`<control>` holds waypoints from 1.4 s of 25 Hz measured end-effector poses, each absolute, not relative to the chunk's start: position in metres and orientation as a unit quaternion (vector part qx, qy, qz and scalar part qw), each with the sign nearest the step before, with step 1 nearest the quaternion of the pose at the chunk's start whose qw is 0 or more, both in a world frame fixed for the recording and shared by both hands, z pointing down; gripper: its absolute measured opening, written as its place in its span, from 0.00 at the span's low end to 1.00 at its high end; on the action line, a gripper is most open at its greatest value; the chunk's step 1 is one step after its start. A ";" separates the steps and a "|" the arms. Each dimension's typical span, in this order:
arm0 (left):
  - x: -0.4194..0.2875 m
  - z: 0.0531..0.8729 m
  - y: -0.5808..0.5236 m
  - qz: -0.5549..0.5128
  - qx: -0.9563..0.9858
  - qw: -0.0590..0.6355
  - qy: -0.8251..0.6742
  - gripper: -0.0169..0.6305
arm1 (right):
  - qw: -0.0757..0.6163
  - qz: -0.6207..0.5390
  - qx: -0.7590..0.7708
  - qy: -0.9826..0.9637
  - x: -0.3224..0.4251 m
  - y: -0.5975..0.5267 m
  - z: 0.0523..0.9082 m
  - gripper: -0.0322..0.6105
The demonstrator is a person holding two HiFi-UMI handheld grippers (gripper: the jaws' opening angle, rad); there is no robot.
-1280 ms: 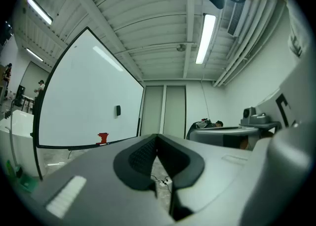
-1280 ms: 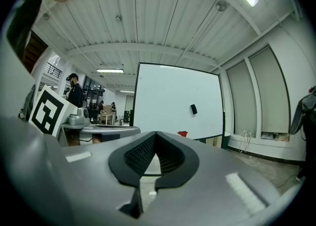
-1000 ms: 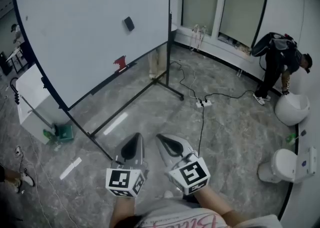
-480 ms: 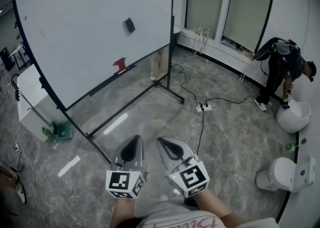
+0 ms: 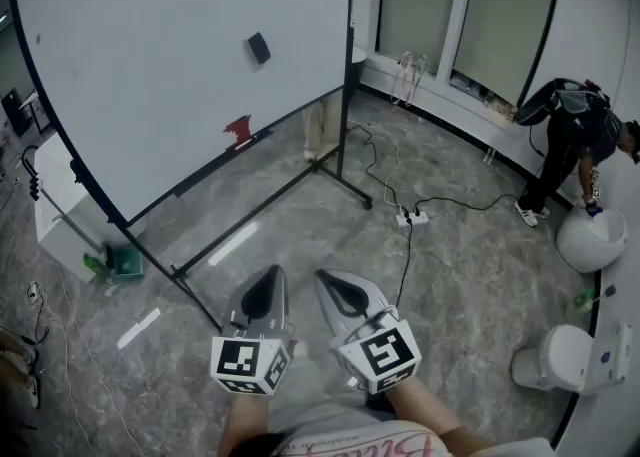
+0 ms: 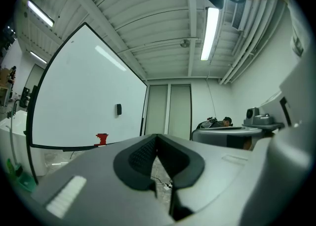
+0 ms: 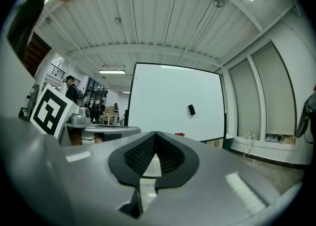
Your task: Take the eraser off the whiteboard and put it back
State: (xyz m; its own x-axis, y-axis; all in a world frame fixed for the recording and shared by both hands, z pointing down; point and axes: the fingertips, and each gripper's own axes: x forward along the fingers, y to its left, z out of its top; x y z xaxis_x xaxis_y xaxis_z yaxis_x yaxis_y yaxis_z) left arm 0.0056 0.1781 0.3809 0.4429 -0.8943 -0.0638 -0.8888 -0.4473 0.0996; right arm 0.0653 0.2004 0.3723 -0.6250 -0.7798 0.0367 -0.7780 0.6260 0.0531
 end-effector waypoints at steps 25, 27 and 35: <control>-0.062 0.367 -0.056 -0.053 0.861 0.015 -0.505 0.02 | 0.018 -0.040 0.452 -0.891 -0.006 -0.034 0.354 0.05; -0.067 0.367 -0.072 -0.053 0.861 0.015 -0.505 0.02 | 0.017 -0.042 0.453 -0.890 -0.011 -0.050 0.354 0.05; -0.069 0.375 -0.118 -0.048 0.866 0.024 -0.497 0.02 | 0.033 -0.031 0.463 -0.885 -0.013 -0.108 0.357 0.05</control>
State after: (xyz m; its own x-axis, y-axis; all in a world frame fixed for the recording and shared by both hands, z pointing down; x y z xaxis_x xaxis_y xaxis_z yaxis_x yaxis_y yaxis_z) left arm -0.0687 -0.1181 0.3750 0.5021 -0.8627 -0.0600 -0.8582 -0.5056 0.0887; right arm -0.0132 -0.1083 0.3571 -0.5685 -0.8222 0.0296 -0.8181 0.5687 0.0859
